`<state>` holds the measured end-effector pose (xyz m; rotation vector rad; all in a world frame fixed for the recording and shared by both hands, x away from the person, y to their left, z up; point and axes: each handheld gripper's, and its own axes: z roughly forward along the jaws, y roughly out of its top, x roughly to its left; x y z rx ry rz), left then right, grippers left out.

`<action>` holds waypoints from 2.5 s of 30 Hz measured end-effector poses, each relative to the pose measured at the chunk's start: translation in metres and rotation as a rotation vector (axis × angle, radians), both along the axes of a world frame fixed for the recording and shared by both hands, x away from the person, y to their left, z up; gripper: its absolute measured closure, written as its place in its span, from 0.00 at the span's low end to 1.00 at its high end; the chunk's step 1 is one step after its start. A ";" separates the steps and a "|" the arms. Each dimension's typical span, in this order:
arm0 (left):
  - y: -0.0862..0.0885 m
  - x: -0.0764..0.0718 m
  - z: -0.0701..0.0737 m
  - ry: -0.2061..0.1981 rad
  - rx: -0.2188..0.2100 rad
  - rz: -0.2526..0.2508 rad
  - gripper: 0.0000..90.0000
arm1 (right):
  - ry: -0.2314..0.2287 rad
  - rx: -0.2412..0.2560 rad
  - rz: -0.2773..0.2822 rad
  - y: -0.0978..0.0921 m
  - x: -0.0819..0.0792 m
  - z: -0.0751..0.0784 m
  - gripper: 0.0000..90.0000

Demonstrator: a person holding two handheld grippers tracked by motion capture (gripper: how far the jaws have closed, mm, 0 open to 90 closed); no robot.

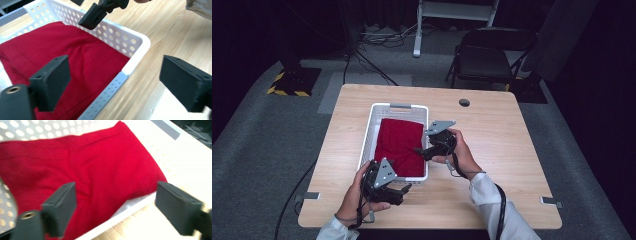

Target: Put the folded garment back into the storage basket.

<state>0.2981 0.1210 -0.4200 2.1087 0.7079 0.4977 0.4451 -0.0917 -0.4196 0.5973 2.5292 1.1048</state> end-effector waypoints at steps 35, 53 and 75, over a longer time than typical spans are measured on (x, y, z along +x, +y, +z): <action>-0.033 -0.022 0.004 -0.027 -0.009 -0.073 0.02 | -0.064 -0.062 -0.013 -0.022 -0.015 0.013 0.05; -0.046 -0.031 0.003 -0.042 0.007 -0.124 0.02 | -0.094 -0.102 -0.019 -0.042 -0.029 0.017 0.05; -0.062 -0.039 -0.004 -0.047 0.053 -0.198 0.03 | -0.147 -0.153 -0.013 -0.064 -0.053 0.019 0.05</action>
